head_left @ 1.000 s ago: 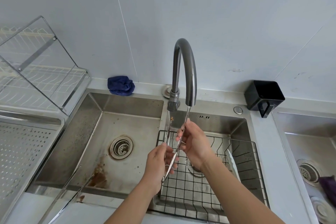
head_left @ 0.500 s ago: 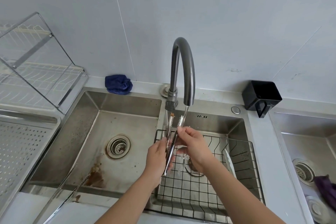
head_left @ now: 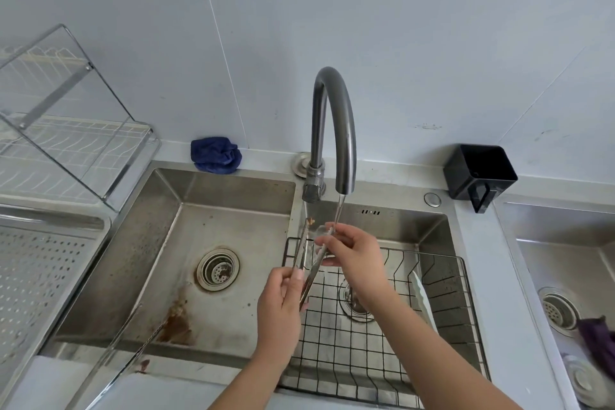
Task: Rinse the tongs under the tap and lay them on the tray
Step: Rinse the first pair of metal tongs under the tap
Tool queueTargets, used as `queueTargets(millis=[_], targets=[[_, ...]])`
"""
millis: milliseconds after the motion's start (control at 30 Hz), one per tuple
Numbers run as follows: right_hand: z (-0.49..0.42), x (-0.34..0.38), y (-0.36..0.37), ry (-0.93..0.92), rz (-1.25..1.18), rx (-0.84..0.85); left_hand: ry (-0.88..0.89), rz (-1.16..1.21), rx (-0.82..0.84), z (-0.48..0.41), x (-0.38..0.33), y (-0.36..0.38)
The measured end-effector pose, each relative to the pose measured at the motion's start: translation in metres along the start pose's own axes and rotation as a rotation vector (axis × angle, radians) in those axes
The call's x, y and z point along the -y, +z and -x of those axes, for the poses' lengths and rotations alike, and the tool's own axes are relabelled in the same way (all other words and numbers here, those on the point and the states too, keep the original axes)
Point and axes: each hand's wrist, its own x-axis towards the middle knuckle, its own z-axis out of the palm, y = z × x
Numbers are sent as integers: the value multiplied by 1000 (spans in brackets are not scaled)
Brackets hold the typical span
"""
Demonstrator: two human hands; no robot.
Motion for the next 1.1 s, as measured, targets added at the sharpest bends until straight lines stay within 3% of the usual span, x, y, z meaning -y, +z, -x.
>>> queueTargets(millis=[333,567,767,867,1000,1100], targets=[[-2,-1,22,45,35,-88,67,-85,-54,5,-9,-13],[3,-5,3,103,-49,64,75,-120,-35,2,-12,-12],[4,-5,-4,125,-109,33,87,-133,12,0,-10,-8],[1,-4,2,106,-66,54,16,-45,-6,-5,-9,-6],[7,-1,10,88,16,238,-125,51,-51,-27,-13,2],[7,7,4,28,7,183,-187,125,52,-43,-19,13]])
